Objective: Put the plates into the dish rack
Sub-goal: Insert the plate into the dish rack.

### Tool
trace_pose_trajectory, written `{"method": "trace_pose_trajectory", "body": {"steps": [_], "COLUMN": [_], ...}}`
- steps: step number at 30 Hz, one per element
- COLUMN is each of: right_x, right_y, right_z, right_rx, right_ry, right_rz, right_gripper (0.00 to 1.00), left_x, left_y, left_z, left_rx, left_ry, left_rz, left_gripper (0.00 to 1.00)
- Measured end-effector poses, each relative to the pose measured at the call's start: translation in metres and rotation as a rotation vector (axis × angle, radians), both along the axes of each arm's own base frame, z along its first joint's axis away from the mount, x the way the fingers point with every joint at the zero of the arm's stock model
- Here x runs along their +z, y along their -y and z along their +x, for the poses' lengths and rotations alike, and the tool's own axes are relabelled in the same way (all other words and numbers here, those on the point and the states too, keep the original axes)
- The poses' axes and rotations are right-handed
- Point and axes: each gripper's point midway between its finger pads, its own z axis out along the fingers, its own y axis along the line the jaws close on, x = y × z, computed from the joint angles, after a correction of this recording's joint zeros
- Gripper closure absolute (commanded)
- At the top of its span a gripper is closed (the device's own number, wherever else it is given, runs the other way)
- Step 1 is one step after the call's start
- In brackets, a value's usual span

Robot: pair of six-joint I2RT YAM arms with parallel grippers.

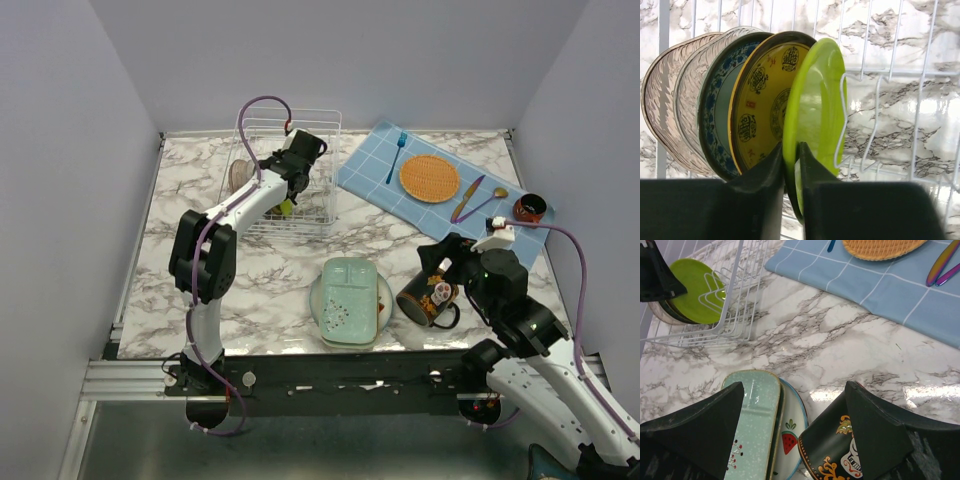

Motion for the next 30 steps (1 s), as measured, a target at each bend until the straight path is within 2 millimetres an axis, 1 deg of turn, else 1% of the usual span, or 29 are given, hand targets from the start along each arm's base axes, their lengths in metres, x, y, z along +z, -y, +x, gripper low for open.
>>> {"method": "trace_pose_trajectory", "body": {"steps": [2,8,14,18,23,30], "right_x": [0.000,-0.001,-0.001,-0.001,-0.002,-0.004], "right_y": [0.000,0.000,0.000,0.000,0.000,0.000], "right_z": [0.000,0.000,0.000,0.000,0.000,0.000], "right_rx": [0.000,0.000,0.000,0.000,0.000,0.000], "right_ry": [-0.001,-0.003,-0.002,-0.002,-0.004,-0.006], "right_rz": [-0.001,-0.002,-0.001,-0.001,-0.002,-0.003], "right_gripper": [0.10,0.10,0.10,0.10,0.10,0.10], "left_x": [0.001,0.000,0.000,0.004,0.022,0.056], "left_y": [0.003,-0.004,-0.005,-0.005,-0.003,0.002], "left_z": [0.002,0.001,0.001,0.000,0.006,0.015], "left_rx": [-0.003,0.007,0.008,0.008,0.007,0.004], "left_ry": [0.010,-0.001,-0.002,-0.007,0.016,0.074], "left_rz": [-0.012,0.008,0.009,0.011,0.001,-0.028], "left_gripper": [1.00,1.00,1.00,1.00,1.00,1.00]}}
